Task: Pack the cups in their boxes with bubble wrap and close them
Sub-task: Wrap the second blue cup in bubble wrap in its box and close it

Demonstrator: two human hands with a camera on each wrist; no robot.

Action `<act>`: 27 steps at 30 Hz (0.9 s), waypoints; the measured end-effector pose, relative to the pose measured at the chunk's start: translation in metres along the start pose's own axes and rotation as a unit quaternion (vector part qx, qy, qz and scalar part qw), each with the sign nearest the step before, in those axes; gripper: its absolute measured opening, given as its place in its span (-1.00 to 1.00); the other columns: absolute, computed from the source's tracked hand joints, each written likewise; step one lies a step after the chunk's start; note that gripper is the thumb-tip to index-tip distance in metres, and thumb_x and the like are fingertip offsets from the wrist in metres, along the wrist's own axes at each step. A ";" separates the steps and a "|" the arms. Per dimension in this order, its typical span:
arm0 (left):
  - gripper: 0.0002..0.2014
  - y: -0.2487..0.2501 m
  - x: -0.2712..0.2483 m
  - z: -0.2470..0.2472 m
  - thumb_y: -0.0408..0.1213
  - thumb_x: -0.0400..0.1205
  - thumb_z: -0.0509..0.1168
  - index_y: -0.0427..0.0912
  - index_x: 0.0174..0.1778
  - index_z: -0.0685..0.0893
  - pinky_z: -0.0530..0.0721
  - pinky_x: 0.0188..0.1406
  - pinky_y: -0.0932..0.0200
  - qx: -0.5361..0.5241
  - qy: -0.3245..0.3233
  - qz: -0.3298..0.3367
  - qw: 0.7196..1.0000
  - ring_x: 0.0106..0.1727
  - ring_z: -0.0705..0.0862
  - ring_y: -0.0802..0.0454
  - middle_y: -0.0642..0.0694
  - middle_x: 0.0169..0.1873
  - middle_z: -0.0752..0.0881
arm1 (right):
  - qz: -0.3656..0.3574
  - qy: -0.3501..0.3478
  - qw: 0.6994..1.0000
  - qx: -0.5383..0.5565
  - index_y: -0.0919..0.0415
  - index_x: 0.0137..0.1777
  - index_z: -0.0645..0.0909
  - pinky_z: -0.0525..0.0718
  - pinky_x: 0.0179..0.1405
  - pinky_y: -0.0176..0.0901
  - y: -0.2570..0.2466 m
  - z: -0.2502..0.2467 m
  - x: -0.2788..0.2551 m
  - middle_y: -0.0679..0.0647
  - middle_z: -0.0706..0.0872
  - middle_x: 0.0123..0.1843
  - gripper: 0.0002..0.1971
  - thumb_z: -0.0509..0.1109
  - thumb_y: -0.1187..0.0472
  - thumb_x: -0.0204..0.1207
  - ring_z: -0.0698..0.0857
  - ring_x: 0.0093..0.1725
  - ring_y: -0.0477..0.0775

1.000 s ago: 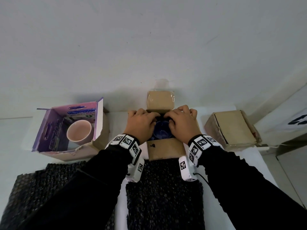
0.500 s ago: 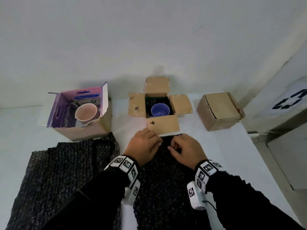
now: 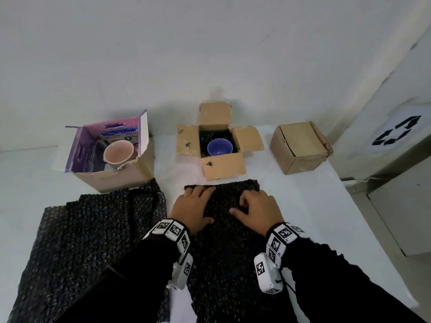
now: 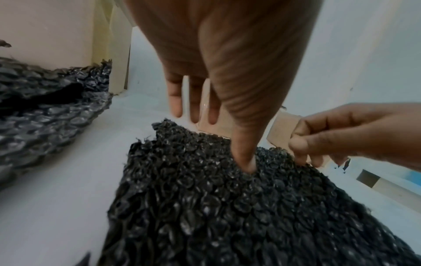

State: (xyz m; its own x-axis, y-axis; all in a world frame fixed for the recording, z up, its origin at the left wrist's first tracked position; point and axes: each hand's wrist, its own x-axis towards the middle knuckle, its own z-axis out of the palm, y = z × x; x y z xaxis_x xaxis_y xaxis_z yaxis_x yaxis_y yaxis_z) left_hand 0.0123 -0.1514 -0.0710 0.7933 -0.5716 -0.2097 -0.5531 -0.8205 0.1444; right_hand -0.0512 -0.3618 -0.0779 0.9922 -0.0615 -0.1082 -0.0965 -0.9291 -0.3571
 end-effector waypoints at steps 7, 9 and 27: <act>-0.17 0.000 -0.001 0.009 0.19 0.48 0.38 0.05 0.61 0.18 0.51 0.33 -0.03 0.009 -0.037 -0.027 0.999 0.42 0.39 -0.13 -0.07 0.45 0.37 | 0.024 -0.035 0.998 -0.048 -0.06 0.04 0.66 0.44 0.12 -0.01 -0.001 0.008 -0.008 -0.06 0.67 0.07 -0.84 0.42 -0.04 0.52 0.58 0.19 0.08; -0.18 0.000 -0.001 0.007 0.17 0.46 0.39 0.06 0.60 0.22 0.50 0.31 -0.01 0.003 0.026 -0.009 1.000 0.40 0.39 -0.12 -0.05 0.43 0.38 | -0.004 0.009 1.000 -0.020 -0.11 0.05 0.71 0.39 0.07 -0.02 -0.002 0.007 -0.007 -0.11 0.68 0.09 -0.87 0.39 0.01 0.55 0.55 0.18 0.07; -0.74 -0.002 0.006 -0.066 -0.33 0.43 0.26 -0.06 0.00 0.43 0.59 -0.23 0.03 -0.194 0.163 0.114 0.961 -0.15 0.63 -0.23 -0.08 -0.06 0.60 | 0.024 -0.025 0.971 0.238 0.17 0.35 0.59 0.58 0.24 -0.06 -0.010 -0.057 0.029 0.14 0.73 0.26 -0.68 0.34 0.17 0.63 0.65 0.29 0.16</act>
State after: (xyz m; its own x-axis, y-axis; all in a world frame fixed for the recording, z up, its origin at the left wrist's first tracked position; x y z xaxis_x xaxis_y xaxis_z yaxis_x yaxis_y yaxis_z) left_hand 0.0351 -0.1530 -0.0090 0.7354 -0.6547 0.1751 -0.6355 -0.5763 0.5139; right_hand -0.0171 -0.3750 -0.0240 0.9817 -0.0713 -0.1766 -0.1799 -0.6513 -0.7372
